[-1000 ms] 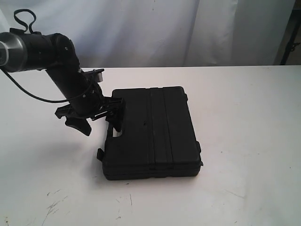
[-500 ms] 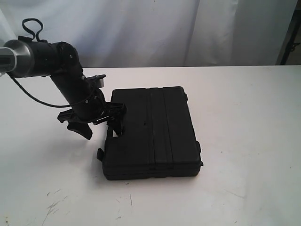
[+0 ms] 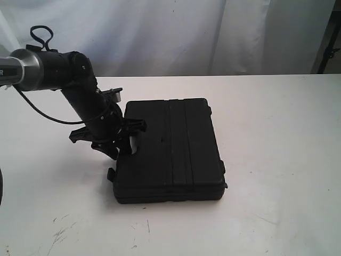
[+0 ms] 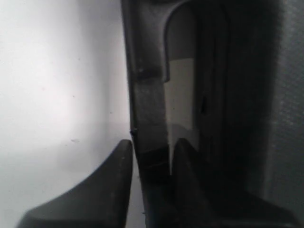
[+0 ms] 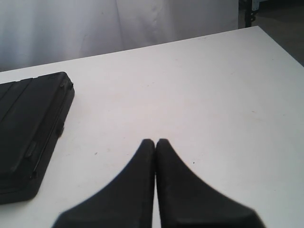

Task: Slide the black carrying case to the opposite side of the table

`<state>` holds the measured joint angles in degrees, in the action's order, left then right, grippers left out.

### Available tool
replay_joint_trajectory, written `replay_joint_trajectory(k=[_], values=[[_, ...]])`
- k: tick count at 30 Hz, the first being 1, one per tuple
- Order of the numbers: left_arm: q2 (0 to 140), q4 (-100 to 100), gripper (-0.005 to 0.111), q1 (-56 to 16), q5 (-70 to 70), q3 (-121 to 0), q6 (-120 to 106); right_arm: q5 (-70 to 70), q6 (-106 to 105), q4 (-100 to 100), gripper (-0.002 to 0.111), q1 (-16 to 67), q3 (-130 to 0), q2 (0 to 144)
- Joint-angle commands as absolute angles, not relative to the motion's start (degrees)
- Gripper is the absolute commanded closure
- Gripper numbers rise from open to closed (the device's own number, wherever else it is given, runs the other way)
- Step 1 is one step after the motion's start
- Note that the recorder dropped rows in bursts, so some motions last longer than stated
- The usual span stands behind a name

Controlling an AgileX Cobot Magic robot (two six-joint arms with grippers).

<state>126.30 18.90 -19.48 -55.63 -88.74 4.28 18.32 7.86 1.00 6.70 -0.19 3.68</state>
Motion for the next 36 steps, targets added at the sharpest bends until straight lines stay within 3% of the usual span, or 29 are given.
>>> replay_joint_trajectory(k=[1,36], values=[[126.20,17.43,0.106,-19.41,-55.88,-88.91,4.41,18.05,7.45,1.16,0.108,6.25,0.00,3.32],[117.38,2.51,0.107,-19.28,-62.02,-88.91,10.78,18.05,7.45,1.16,0.108,6.25,0.00,3.32]])
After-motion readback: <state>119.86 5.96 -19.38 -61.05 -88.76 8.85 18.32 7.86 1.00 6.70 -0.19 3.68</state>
